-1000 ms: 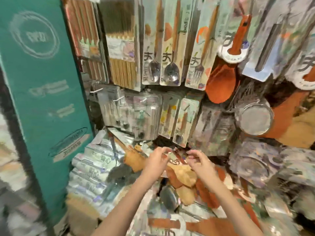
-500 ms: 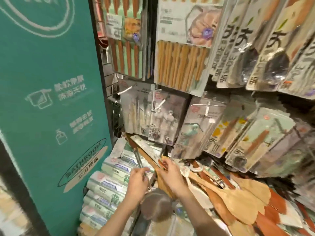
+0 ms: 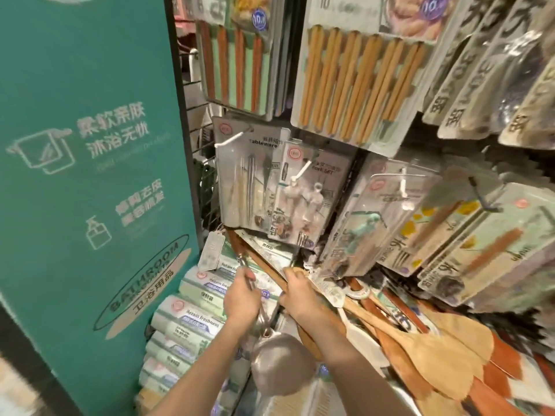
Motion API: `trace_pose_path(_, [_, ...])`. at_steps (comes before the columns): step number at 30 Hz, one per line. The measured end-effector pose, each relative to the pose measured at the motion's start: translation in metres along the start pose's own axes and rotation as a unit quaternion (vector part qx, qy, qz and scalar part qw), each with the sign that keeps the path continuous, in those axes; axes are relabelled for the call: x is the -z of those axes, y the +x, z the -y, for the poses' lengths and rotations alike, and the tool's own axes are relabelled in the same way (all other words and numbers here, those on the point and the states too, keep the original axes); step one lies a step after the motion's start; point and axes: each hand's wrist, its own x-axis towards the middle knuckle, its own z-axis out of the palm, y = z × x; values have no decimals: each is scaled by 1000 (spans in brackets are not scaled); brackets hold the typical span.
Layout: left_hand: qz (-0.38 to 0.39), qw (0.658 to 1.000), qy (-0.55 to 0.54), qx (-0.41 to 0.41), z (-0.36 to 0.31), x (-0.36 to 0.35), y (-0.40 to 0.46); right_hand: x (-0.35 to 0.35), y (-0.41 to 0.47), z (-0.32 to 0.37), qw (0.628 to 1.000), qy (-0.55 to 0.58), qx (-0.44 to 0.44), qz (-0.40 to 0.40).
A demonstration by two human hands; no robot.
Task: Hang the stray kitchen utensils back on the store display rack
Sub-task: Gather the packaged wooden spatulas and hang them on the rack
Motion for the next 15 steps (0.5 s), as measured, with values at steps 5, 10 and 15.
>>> trace_pose_path(5, [55, 968, -223, 103, 3, 9, -8, 15, -11, 2, 999, 24, 22, -11])
trace_pose_path(10, [83, 948, -277, 134, 7, 6, -17, 33, -22, -1, 996, 77, 26, 25])
trace_pose_path(15, [120, 929, -330, 112, -2, 0, -31, 45, -35, -1, 991, 124, 35, 31])
